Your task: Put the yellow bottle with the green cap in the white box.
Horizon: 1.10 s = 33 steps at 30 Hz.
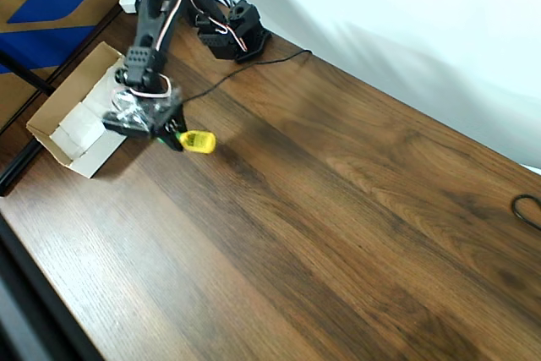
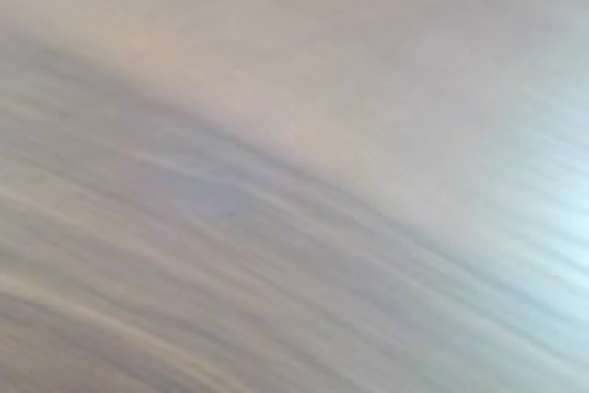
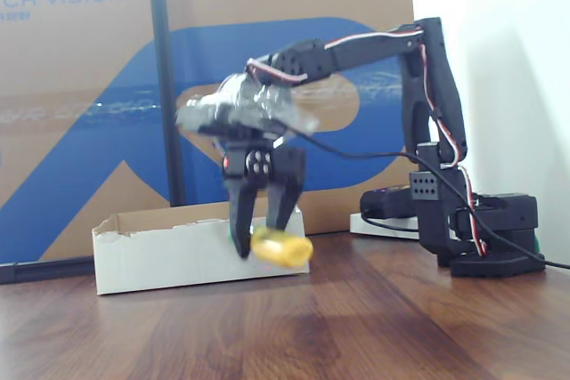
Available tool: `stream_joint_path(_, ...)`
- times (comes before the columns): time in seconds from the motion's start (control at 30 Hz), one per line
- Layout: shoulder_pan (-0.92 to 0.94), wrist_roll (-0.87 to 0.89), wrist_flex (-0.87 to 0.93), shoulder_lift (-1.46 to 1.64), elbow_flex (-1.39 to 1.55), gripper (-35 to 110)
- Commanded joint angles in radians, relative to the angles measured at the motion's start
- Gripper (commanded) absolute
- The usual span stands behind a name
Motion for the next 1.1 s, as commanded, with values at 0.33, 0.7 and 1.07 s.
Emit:
stream_joint_path(0.33, 0.238, 0.075, 0.006, 0.301, 0.026, 0)
stream_joint_path(0.7, 0.502, 0.15, -0.011, 0.371, -0.041, 0)
stream_joint_path(1.07, 0.64, 0.133, -0.094, 0.071, -0.29, 0)
